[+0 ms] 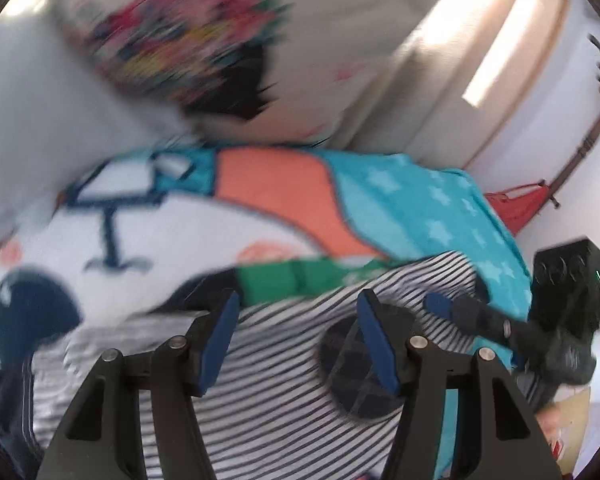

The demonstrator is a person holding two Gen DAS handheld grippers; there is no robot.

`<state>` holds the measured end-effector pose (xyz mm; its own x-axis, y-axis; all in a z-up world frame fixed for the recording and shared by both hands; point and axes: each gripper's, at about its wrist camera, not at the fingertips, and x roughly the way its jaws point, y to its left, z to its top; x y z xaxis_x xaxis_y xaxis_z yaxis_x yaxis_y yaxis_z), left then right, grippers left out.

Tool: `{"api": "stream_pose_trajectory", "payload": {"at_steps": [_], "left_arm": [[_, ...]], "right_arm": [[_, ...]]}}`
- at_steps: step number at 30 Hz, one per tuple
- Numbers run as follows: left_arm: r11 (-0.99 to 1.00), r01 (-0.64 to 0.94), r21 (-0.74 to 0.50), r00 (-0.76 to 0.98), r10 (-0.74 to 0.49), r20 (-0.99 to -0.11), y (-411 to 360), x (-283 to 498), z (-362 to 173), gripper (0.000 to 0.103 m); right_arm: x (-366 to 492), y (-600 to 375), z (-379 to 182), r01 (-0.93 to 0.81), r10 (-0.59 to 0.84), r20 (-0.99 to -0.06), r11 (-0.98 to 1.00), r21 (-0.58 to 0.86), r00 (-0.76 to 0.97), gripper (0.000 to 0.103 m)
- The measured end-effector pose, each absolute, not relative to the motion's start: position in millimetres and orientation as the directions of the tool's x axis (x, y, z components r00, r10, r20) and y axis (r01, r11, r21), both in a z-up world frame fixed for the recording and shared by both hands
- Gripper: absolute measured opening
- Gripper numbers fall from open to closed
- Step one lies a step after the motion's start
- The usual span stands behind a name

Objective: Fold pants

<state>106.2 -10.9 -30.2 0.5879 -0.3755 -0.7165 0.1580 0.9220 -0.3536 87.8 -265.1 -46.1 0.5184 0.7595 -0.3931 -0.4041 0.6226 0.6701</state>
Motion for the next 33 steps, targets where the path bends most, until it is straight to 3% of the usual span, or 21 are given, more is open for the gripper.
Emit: {"api": "stream_pose_trajectory", "payload": {"at_steps": [3, 5, 7, 10, 15, 16, 18, 21, 25, 29, 33], "left_arm": [[0.95, 0.073, -0.305, 0.586, -0.288, -0.758, 9, 108, -51, 0.06], [0.937, 0.087, -0.34, 0.59, -0.323, -0.74, 20, 109, -56, 0.06], [0.942, 0.079, -0.327, 0.604, -0.306, -0.736, 27, 109, -53, 0.06], [0.965, 0.004, -0.264, 0.65, -0.203, -0.732, 39, 110, -49, 0.06], [0.905, -0.083, -0.417, 0.671, -0.258, -0.695, 84, 108, -46, 0.06], [0.905, -0.082, -0.417, 0.682, -0.255, -0.686, 86, 105, -41, 0.06], [0.919, -0.065, -0.389, 0.705, -0.234, -0.669, 84, 99, -32, 0.062], [0.937, -0.074, -0.341, 0.713, -0.19, -0.676, 83, 96, -31, 0.07], [0.924, -0.148, -0.353, 0.673, -0.167, -0.72, 98, 101, -55, 0.069], [0.94, -0.136, -0.313, 0.702, -0.131, -0.7, 96, 94, -58, 0.07], [0.953, -0.138, -0.268, 0.699, -0.098, -0.709, 88, 95, -60, 0.07]], "right_arm": [[105, -261, -64, -0.355, 0.748, -0.449, 0.641, 0.681, 0.489, 0.066], [113, -265, -68, -0.34, 0.731, -0.463, 0.658, 0.672, 0.501, 0.058], [114, -270, -67, -0.331, 0.722, -0.461, 0.665, 0.67, 0.516, 0.058], [115, -278, -63, -0.308, 0.678, -0.458, 0.698, 0.647, 0.574, 0.056], [108, -288, -52, -0.265, 0.602, -0.475, 0.755, 0.6, 0.642, 0.057], [105, -286, -47, -0.272, 0.597, -0.47, 0.761, 0.59, 0.65, 0.061], [94, -277, -37, -0.307, 0.596, -0.463, 0.771, 0.558, 0.656, 0.069], [88, -254, -33, -0.376, 0.642, -0.471, 0.752, 0.541, 0.605, 0.069], [99, -218, -47, -0.428, 0.715, -0.497, 0.695, 0.577, 0.492, 0.069], [119, -197, -68, -0.43, 0.761, -0.513, 0.648, 0.628, 0.397, 0.07], [140, -194, -77, -0.404, 0.742, -0.536, 0.669, 0.623, 0.402, 0.068]]}}
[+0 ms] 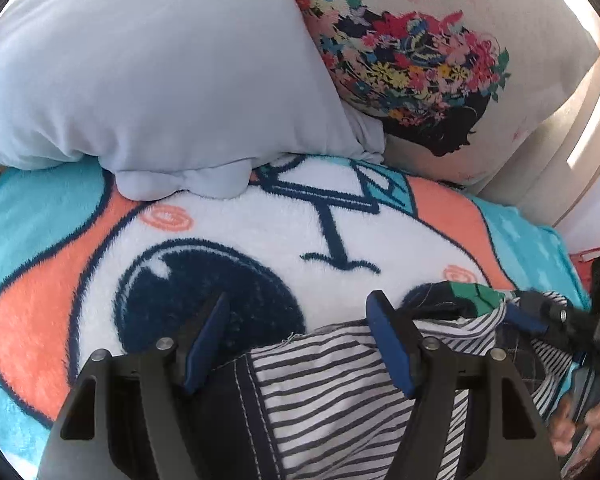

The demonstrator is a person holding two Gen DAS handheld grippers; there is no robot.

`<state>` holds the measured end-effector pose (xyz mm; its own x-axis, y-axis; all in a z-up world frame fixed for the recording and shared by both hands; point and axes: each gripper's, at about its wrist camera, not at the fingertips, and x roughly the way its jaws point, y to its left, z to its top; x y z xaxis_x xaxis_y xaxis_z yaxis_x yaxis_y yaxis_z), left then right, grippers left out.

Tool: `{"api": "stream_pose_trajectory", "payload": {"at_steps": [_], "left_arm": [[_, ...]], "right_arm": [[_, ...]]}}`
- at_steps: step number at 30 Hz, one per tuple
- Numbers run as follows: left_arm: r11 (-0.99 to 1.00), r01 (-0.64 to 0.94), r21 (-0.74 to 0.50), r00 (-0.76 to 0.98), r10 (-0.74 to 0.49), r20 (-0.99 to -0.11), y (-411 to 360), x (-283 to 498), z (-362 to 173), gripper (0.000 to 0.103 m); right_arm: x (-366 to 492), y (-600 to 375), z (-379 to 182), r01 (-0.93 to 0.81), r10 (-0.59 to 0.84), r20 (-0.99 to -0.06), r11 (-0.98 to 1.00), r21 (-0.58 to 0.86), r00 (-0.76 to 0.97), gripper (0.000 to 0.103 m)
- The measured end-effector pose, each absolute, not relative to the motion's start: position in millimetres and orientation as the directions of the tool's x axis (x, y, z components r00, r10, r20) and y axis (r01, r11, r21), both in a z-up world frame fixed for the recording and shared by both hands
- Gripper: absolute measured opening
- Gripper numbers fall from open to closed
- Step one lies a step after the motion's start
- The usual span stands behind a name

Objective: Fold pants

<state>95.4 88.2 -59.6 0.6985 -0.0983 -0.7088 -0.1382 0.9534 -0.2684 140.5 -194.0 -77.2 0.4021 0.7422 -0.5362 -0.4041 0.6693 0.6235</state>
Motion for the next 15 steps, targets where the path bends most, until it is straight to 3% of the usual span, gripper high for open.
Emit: {"api": "stream_pose_trajectory", "payload": {"at_steps": [3, 4, 8, 11, 15], "left_arm": [[0.951, -0.144, -0.274, 0.687, -0.104, -0.719, 88, 94, -58, 0.07], [0.949, -0.145, -0.28, 0.678, -0.111, -0.727, 88, 92, -55, 0.07], [0.944, -0.112, -0.311, 0.659, -0.164, -0.734, 73, 76, -30, 0.07], [0.94, -0.003, -0.341, 0.667, -0.253, -0.701, 44, 67, 0, 0.07], [0.93, 0.16, -0.332, 0.659, -0.351, -0.665, -8, 75, 28, 0.073]], "right_arm": [[139, -199, -66, -0.396, 0.665, -0.554, 0.745, 0.537, 0.5, 0.068], [136, -204, -62, -0.38, 0.638, -0.554, 0.767, 0.517, 0.535, 0.074], [106, -254, -38, -0.367, 0.647, -0.437, 0.738, 0.567, 0.625, 0.077], [74, -297, -26, -0.326, 0.58, -0.385, 0.769, 0.55, 0.718, 0.081], [47, -350, -36, -0.218, 0.491, -0.392, 0.796, 0.565, 0.778, 0.084]]}}
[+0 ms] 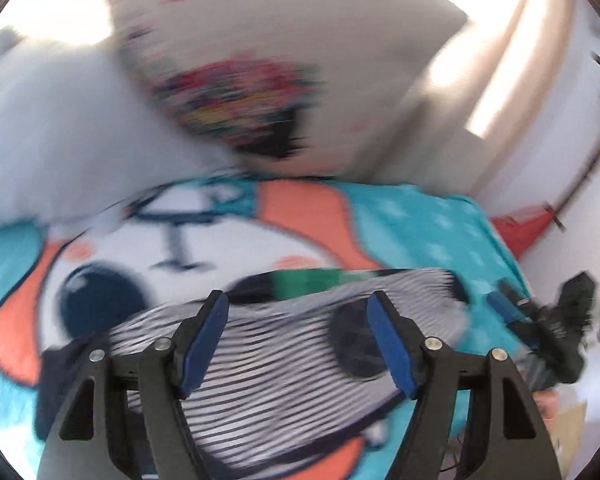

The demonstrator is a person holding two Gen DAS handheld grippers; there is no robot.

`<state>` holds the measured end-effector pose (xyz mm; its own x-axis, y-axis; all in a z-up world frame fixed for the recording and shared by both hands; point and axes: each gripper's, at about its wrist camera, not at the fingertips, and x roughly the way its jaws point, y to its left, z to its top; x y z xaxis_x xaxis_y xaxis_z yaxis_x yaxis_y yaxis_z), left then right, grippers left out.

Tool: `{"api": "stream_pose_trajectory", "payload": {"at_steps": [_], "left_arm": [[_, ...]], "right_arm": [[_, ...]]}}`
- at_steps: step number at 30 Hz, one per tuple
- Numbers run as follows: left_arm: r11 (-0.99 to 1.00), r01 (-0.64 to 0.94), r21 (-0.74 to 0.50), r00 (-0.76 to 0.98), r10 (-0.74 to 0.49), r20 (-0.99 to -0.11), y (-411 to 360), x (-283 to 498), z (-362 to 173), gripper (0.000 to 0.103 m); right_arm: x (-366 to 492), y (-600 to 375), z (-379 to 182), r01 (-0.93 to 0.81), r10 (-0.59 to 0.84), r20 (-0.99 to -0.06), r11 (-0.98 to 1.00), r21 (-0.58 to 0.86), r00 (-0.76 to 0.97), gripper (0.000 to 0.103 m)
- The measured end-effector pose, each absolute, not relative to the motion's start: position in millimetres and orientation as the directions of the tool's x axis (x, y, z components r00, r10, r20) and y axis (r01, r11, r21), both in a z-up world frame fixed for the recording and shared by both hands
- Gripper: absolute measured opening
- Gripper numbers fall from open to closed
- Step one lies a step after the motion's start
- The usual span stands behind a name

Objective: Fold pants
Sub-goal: 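Grasp the striped pant leg with the left gripper and fold it over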

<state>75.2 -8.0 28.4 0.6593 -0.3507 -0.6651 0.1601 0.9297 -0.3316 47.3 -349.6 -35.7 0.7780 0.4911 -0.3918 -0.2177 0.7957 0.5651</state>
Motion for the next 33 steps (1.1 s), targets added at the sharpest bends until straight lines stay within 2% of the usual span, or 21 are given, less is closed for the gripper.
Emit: {"api": "stream_pose_trajectory", "payload": {"at_steps": [5, 12, 21, 33], "left_arm": [[0.885, 0.334, -0.325, 0.556, -0.463, -0.69, -87, 119, 31, 0.073], [0.811, 0.516, -0.278, 0.384, -0.508, -0.771, -193, 180, 9, 0.073], [0.799, 0.522, -0.296, 0.264, -0.482, -0.835, -236, 215, -35, 0.073], [0.777, 0.572, -0.261, 0.21, -0.447, -0.869, -252, 223, -49, 0.073]], "right_arm": [[34, -375, -63, -0.144, 0.481, -0.446, 0.785, 0.602, 0.754, 0.084], [36, -367, -75, -0.16, 0.502, -0.475, 0.79, 0.591, 0.723, 0.084], [41, -362, -73, -0.172, 0.502, -0.467, 0.793, 0.584, 0.728, 0.084], [53, -335, -71, -0.207, 0.495, -0.471, 0.817, 0.538, 0.73, 0.084]]}}
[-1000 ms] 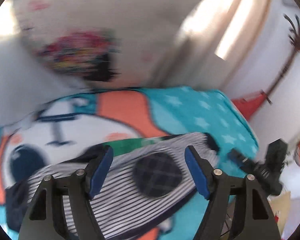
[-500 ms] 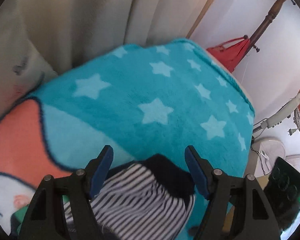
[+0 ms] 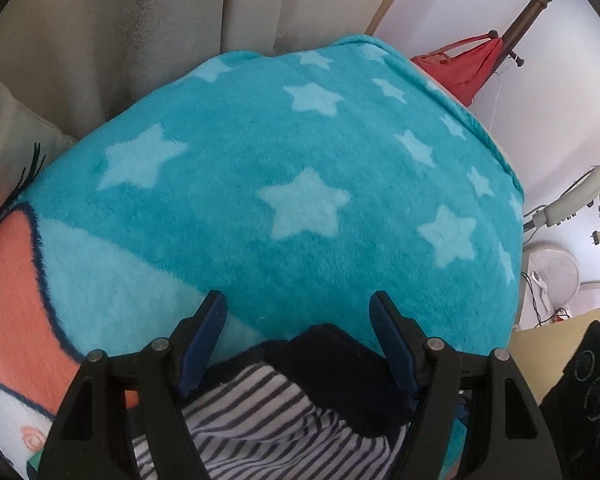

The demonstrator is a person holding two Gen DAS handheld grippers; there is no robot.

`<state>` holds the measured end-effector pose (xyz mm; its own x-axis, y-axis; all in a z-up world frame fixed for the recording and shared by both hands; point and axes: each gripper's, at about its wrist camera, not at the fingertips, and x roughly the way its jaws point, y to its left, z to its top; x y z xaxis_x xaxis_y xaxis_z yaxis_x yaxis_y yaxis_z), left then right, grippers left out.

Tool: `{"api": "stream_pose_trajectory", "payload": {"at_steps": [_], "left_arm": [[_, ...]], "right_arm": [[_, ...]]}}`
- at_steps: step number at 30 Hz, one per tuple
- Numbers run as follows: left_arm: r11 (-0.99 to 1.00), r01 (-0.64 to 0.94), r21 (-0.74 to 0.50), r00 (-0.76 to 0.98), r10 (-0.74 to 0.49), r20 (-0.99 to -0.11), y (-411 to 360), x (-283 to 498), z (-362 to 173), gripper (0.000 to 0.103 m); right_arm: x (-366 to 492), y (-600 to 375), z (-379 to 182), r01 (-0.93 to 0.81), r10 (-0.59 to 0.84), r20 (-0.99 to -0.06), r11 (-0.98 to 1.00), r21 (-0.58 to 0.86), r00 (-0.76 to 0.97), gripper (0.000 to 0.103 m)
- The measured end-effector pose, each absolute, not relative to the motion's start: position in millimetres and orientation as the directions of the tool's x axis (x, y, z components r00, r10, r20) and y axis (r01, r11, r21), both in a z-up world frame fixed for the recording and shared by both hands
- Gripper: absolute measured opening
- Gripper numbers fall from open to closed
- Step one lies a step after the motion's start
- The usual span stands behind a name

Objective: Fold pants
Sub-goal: 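Grasp the striped pant leg with the left gripper and fold it over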

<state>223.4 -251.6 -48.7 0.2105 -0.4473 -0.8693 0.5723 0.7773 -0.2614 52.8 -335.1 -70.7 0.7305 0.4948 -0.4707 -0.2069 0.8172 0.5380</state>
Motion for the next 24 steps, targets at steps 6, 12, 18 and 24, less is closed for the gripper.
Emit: {"api": "stream_pose_trajectory", "payload": {"at_steps": [6, 12, 18, 24], "left_arm": [[0.75, 0.612, -0.25, 0.19, -0.446, -0.875, -254, 218, -49, 0.031], [0.756, 0.598, -0.266, 0.213, -0.47, -0.857, -246, 217, -42, 0.004], [0.757, 0.593, -0.274, 0.261, -0.503, -0.824, -235, 207, -22, 0.004], [0.767, 0.563, -0.307, 0.292, -0.532, -0.795, -210, 199, -8, 0.004]], "right_arm": [[59, -341, -77, -0.166, 0.476, -0.479, 0.816, 0.554, 0.738, 0.05], [61, -343, -73, -0.161, 0.473, -0.47, 0.812, 0.561, 0.745, 0.034], [57, -335, -62, -0.187, 0.468, -0.459, 0.824, 0.535, 0.755, 0.031], [49, -320, -45, -0.241, 0.476, -0.44, 0.838, 0.489, 0.762, 0.03]]}}
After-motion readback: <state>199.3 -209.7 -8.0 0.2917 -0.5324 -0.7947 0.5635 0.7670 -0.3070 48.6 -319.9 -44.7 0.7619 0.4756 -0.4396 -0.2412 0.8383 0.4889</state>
